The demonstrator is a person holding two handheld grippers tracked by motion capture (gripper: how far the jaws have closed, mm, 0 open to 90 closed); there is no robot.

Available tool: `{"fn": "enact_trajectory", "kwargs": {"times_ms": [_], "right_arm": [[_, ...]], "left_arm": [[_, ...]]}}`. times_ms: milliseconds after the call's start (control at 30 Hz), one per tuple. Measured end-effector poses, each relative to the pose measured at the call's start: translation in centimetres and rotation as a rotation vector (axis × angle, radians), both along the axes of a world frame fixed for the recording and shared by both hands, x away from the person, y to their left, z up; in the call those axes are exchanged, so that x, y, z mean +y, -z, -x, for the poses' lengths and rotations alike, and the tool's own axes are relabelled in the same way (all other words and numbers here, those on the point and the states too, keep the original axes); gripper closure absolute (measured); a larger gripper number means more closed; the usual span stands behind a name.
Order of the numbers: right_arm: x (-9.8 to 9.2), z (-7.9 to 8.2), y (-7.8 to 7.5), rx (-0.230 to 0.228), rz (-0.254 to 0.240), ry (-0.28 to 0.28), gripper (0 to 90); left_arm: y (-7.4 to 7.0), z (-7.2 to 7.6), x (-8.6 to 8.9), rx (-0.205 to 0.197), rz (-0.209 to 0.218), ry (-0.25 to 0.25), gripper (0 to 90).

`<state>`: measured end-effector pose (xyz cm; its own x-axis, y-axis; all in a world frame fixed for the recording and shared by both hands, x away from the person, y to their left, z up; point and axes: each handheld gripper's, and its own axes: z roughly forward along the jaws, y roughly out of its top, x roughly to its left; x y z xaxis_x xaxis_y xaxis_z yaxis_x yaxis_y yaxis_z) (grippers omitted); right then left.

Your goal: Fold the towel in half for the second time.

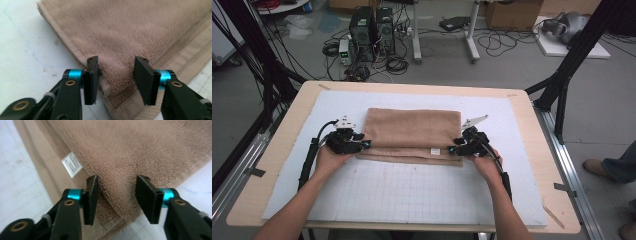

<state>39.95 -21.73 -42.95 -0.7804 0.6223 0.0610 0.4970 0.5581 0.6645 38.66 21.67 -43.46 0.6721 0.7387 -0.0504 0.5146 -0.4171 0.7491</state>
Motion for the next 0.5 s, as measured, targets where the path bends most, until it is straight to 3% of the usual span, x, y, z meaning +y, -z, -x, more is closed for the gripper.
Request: {"fn": "enact_trajectory", "kwargs": {"times_ms": [100, 233, 367, 500], "right_arm": [[0.2, 0.1, 0.0, -0.026, 0.025, 0.006, 67.5], [0.1, 0.0, 0.0, -0.029, 0.02, 0.003, 78.0], [-0.3, -0.2, -0.5, -0.019, -0.011, -0.001, 80.9], [-0.4, -0.1, -1.7, -0.033, -0.032, -0.007, 80.8]], "left_arm": [[0.3, -0.1, -0.2, 0.004, 0.016, -0.011, 67.3], [0.2, -0.1, -0.2, 0.004, 0.028, -0.012, 77.0], [-0.5, -0.1, 0.3, 0.007, 0.066, -0.022, 81.0], [-1.9, 0.0, 1.1, -0.02, 0.126, -0.04, 81.4]]}}
